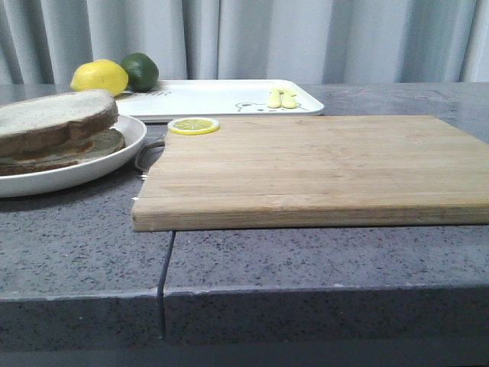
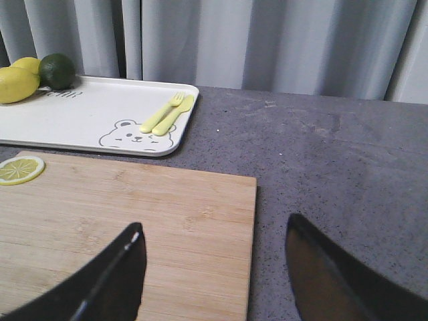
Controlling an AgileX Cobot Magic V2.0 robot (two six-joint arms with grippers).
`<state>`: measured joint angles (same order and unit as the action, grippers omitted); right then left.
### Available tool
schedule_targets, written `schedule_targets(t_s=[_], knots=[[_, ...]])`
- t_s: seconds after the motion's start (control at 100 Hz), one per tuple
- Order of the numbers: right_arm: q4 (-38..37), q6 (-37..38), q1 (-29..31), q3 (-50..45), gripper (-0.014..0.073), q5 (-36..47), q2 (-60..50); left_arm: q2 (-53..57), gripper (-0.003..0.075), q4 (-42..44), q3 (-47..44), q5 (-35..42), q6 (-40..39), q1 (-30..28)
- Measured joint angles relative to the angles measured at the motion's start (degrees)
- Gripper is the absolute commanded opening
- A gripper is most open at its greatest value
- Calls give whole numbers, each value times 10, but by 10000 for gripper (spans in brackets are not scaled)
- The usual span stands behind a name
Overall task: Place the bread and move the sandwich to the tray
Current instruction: 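Grip the plate rim with the left gripper and lift the plate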
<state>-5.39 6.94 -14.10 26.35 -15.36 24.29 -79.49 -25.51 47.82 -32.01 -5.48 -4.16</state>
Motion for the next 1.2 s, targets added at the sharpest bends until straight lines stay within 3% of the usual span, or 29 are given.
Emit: schedule_targets(t_s=[0.63, 1.2], knots=[[0, 0, 0, 0, 461, 0, 0, 17, -19, -70, 10, -18, 0, 0], [0, 0, 0, 0, 461, 0, 0, 30, -19, -124, 139, -47, 21, 0]])
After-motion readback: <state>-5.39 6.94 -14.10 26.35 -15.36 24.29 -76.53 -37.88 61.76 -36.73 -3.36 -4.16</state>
